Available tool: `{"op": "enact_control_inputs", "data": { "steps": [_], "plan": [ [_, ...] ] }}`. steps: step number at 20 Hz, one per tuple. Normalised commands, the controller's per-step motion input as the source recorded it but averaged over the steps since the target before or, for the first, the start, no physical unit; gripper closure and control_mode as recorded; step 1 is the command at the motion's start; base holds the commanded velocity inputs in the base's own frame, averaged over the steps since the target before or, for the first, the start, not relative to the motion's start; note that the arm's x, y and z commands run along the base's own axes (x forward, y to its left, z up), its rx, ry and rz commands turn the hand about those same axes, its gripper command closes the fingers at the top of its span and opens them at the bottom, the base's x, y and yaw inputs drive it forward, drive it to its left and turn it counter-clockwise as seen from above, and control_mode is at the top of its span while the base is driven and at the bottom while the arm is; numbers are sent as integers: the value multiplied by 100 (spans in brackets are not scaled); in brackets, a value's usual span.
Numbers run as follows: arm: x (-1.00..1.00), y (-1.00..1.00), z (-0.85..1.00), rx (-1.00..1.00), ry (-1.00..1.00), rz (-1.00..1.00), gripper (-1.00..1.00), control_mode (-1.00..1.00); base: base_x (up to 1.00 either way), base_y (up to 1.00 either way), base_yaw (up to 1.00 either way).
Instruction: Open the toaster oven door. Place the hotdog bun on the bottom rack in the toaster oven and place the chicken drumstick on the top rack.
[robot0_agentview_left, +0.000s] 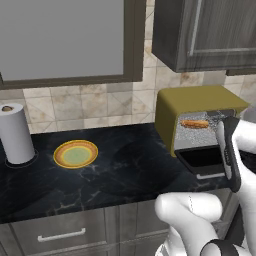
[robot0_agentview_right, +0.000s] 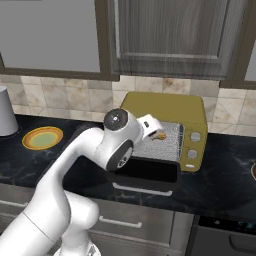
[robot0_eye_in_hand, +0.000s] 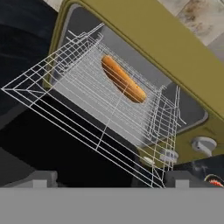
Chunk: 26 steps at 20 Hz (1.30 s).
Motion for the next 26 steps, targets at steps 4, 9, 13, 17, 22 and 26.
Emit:
{"op": "enact_control_inputs", "data": {
  "steps": [4,9,13,17,22,26],
  "plan": [
    [-43,3,31,8,16,-47,-100,-100,0,0,0],
    [-49,3,19,17,23,-50,-100,-100,0,0,0],
    [-56,11,-1,9,5,-36,-100,-100,0,0,0],
    [-41,23,-25,11,-5,-22,-100,-100,0,0,0],
    [-19,23,-29,17,-8,-12,-100,-100,0,0,0],
    [-2,16,-20,15,-2,-7,-100,-100,0,0,0]
  ]
}}
